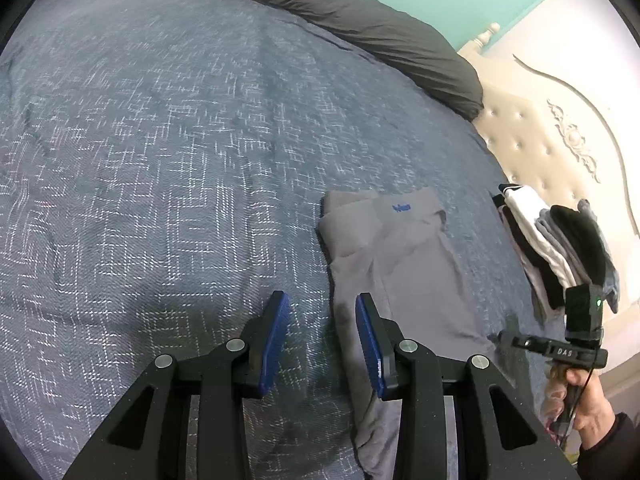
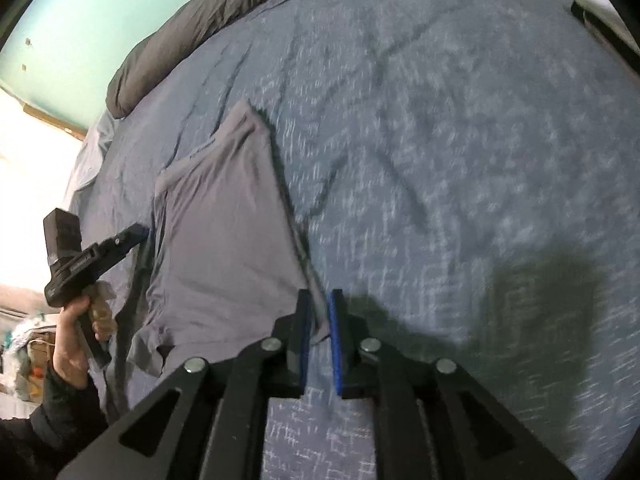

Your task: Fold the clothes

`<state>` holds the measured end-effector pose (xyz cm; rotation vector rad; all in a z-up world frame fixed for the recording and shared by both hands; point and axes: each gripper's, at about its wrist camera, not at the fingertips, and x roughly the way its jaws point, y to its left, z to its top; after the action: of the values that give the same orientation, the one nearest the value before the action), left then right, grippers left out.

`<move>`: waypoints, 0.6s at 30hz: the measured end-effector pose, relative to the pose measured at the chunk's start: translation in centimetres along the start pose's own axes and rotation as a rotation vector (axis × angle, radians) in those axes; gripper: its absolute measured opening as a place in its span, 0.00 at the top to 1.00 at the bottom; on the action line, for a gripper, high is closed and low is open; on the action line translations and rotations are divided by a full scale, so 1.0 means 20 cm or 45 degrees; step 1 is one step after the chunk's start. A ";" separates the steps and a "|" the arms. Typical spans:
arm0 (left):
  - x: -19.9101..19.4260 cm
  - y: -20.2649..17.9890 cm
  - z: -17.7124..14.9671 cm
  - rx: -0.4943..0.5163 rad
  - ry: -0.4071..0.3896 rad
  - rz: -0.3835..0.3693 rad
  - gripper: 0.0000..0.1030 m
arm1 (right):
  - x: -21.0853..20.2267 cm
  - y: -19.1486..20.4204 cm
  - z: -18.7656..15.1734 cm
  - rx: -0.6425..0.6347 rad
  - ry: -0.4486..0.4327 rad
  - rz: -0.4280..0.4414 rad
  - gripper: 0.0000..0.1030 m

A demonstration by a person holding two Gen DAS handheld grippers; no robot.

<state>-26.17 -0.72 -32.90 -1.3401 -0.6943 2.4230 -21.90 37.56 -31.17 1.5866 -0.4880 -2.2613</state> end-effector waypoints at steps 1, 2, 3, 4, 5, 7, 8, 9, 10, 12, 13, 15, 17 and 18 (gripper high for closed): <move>0.00 0.00 0.00 -0.008 0.002 -0.007 0.63 | -0.01 0.00 0.03 -0.001 -0.013 -0.005 0.79; 0.01 0.01 0.00 -0.017 0.004 -0.016 0.63 | -0.01 0.01 0.06 -0.002 -0.025 -0.008 0.75; 0.01 0.01 0.01 -0.028 0.006 -0.027 0.63 | -0.01 0.02 0.09 -0.007 -0.034 -0.011 0.71; 0.01 0.01 0.01 -0.040 0.008 -0.038 0.63 | 0.01 0.03 0.14 -0.018 -0.041 -0.010 0.71; 0.02 0.01 0.02 -0.052 0.010 -0.049 0.63 | 0.01 0.04 0.18 -0.027 -0.047 -0.005 0.71; 0.02 0.02 0.03 -0.083 0.011 -0.078 0.63 | 0.04 0.05 0.24 -0.034 -0.061 0.024 0.71; 0.02 0.03 0.04 -0.105 0.008 -0.098 0.63 | 0.06 0.07 0.28 -0.036 -0.065 0.039 0.71; 0.03 0.02 0.05 -0.113 0.009 -0.109 0.63 | 0.07 0.07 0.31 -0.037 -0.064 0.045 0.71; 0.03 0.02 0.06 -0.114 0.011 -0.115 0.63 | 0.09 0.09 0.34 -0.041 -0.064 0.047 0.71; 0.05 0.00 0.09 -0.109 0.015 -0.111 0.63 | 0.12 0.12 0.39 -0.055 -0.064 0.054 0.71; 0.06 0.00 0.10 -0.112 0.015 -0.113 0.63 | 0.14 0.14 0.41 -0.065 -0.062 0.054 0.71; 0.10 -0.01 0.12 -0.118 0.019 -0.119 0.64 | 0.17 0.18 0.45 -0.086 -0.058 0.052 0.71; 0.15 -0.01 0.14 -0.127 0.037 -0.115 0.65 | 0.20 0.21 0.49 -0.103 -0.055 0.053 0.71; 0.17 0.00 0.15 -0.132 0.044 -0.118 0.65 | 0.21 0.22 0.50 -0.105 -0.055 0.057 0.71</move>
<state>-30.53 0.07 -33.83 -1.3536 -0.8638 2.3144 -32.42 32.60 -29.37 1.4751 -0.4311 -2.2569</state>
